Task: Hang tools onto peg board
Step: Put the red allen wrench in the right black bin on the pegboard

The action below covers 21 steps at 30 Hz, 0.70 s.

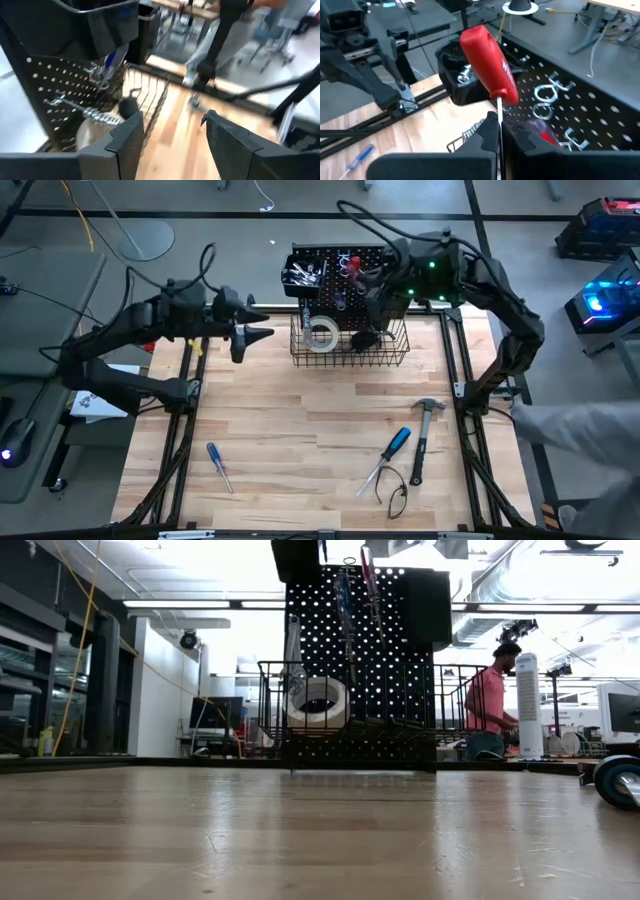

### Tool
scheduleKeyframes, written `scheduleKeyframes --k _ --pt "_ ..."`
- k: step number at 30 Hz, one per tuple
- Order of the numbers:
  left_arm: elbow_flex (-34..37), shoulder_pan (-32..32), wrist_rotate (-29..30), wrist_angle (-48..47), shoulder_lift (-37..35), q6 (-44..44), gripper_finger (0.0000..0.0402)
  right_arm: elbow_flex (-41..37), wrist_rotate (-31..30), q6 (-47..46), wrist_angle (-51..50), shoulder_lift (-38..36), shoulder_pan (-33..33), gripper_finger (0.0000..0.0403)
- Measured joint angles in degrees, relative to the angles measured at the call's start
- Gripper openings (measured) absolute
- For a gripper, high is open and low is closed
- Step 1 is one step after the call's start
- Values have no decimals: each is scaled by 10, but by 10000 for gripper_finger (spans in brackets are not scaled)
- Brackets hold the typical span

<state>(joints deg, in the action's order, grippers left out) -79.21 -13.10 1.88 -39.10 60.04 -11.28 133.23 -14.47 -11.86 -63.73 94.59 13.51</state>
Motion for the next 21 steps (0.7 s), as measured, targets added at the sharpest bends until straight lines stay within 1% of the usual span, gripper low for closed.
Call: scheduleKeyframes --k 4,7,8,10,12,15,17,18,19,21 --pt "50 1 -2 86 -35 -22 195 0 -33 -8 3 -6 -18 0" --pt "55 0 0 134 -43 -21 191 -2 -66 -6 47 -7 -50 0" --pt "55 0 2 148 -43 -20 186 -15 -71 2 80 -8 -62 0" --pt "55 0 2 177 -42 -6 166 -53 -57 11 182 -9 -79 0" --pt "55 0 2 215 -39 10 137 -99 -6 24 312 -8 -86 0" --pt "55 -1 1 281 -38 26 76 -184 63 29 545 -8 -85 0" --pt "44 -1 -9 302 -37 40 28 -235 104 8 676 -8 -80 0" --pt "34 -2 -17 304 -37 43 14 -256 118 -7 723 -7 -77 0" --pt "24 -4 -29 305 -37 43 9 -273 124 -22 759 -5 -76 0" --pt "2 -9 -61 307 -34 44 9 -298 138 -40 804 0 -76 0"
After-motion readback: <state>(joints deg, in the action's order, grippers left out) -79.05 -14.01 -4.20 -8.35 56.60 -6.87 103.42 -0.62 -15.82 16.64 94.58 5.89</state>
